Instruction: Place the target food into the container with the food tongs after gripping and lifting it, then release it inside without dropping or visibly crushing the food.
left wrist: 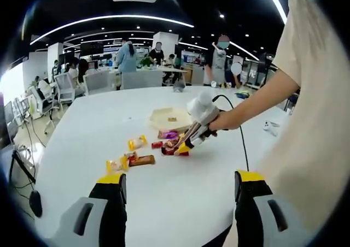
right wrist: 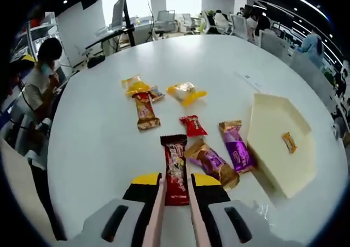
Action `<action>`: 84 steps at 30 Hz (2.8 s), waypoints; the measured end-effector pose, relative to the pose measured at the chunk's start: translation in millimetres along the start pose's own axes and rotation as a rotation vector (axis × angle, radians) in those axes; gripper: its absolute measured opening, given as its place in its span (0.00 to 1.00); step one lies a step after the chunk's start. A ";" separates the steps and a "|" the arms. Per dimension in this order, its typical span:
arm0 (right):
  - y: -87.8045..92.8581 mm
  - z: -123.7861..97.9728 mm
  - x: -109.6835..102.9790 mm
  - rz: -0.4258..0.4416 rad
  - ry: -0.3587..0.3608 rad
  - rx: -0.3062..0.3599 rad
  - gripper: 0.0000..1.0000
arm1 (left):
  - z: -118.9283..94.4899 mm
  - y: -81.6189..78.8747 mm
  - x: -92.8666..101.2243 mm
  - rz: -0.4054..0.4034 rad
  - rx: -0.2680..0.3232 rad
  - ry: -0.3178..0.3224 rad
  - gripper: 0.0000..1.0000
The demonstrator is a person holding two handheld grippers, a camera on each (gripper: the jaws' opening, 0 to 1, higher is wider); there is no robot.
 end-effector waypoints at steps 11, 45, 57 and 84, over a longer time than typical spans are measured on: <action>-22.2 -6.7 -7.3 -0.031 -0.024 0.048 0.20 | -0.3 -0.8 -1.2 -0.001 0.004 -0.003 0.81; -61.4 -53.3 51.2 -0.034 0.064 0.160 0.21 | 2.7 -5.5 2.1 0.013 0.005 0.006 0.81; -67.4 -66.3 75.1 -0.018 0.104 0.173 0.21 | 5.8 -7.0 3.5 0.018 0.001 0.013 0.81; -77.1 -81.2 122.1 -0.047 0.164 0.167 0.21 | 16.0 -11.5 1.5 0.017 -0.005 0.021 0.80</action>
Point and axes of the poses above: the point that each gripper's makers call its tool centre point, and the gripper's own axes: z roughly forward along the fingers, x roughly to its right, y roughly out of its underside, the point moved 6 cm from there along -z, roughly backward along the fingers, and after that the axes turned 7 degrees about -y, right-handed, at the moved point
